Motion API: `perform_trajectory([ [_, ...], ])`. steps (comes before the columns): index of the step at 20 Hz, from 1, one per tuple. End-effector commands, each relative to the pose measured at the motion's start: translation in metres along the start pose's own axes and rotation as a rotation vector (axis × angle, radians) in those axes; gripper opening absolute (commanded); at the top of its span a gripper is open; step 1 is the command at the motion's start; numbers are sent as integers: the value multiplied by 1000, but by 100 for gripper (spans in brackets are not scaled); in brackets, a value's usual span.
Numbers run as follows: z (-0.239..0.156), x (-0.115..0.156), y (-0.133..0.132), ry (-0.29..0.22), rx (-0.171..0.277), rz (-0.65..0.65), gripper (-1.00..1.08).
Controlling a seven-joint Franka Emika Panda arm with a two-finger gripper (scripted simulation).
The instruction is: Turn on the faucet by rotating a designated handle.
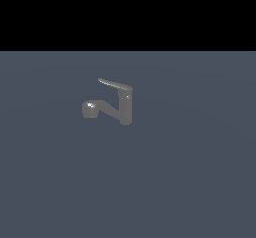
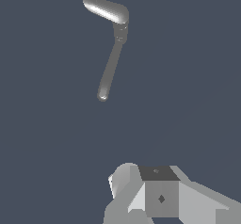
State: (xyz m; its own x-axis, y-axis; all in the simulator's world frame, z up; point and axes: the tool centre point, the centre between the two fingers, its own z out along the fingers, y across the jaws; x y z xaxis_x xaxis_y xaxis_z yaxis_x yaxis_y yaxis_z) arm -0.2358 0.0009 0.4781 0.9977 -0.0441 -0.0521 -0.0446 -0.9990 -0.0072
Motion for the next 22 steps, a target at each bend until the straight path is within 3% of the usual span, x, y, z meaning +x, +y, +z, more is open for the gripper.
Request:
perform_trajectory([
  [1,1,9,-2,-5,18,31,-100],
  [13,19,86,-19,-57,133,309,-100],
  [22,48,152,-31,-111,182,574,-100],
])
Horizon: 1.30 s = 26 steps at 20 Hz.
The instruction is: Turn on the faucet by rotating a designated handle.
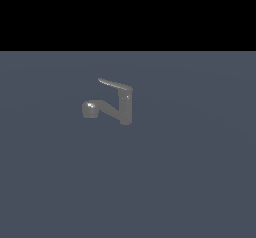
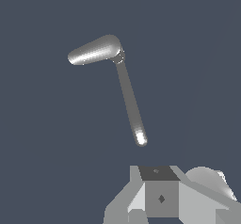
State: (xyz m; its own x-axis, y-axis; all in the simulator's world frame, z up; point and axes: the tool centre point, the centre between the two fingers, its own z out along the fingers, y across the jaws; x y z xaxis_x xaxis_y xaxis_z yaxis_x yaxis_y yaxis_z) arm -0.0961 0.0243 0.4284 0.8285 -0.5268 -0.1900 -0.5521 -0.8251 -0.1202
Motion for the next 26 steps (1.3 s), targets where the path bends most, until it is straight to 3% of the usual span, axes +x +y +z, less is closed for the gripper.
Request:
perform_trajectory([
  [1,9,15,-11,-10,10,77,-100],
  [14,71,92,-61,-22,17,481,-100],
  [26,141,155,-99,43,-1,839,-100],
])
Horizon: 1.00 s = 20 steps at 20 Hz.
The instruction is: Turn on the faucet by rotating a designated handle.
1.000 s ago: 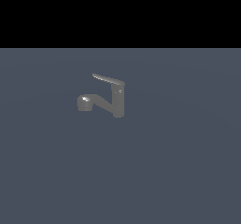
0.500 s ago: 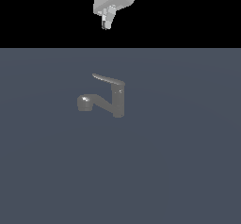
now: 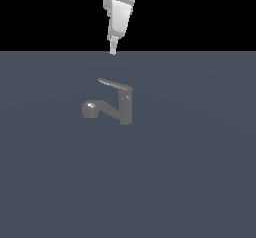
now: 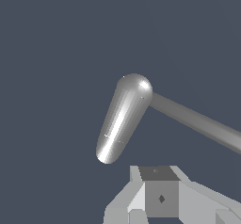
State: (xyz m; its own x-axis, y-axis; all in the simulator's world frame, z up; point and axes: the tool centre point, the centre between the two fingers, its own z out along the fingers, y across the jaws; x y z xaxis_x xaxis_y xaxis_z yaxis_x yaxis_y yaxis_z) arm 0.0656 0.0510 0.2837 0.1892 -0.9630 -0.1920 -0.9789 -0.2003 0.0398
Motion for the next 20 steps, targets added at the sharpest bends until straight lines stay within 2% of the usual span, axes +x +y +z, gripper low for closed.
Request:
perform_trajectory([
  [1,15,3,-14,20,5,73,-100],
  [11,73,10,-60,115,42,323,-100],
  [20,102,10,-81,170,76,435,-100],
])
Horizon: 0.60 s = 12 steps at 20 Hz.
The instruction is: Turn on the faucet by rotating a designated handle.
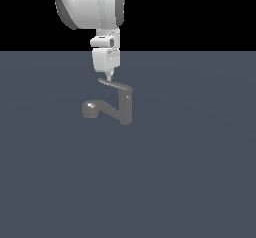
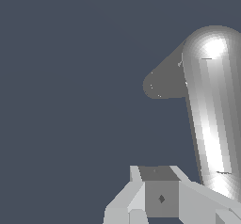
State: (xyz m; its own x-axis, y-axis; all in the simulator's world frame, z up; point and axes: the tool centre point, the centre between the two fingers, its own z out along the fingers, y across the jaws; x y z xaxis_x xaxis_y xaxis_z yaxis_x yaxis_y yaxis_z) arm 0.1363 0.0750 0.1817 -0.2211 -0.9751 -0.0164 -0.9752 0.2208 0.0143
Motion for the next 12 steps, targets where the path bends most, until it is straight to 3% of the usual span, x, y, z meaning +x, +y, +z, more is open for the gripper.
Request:
perform_trajectory([
  [1,5,-2,-3,9,9,22,-100],
  [12,9,-5,0,16,14,34,-100],
])
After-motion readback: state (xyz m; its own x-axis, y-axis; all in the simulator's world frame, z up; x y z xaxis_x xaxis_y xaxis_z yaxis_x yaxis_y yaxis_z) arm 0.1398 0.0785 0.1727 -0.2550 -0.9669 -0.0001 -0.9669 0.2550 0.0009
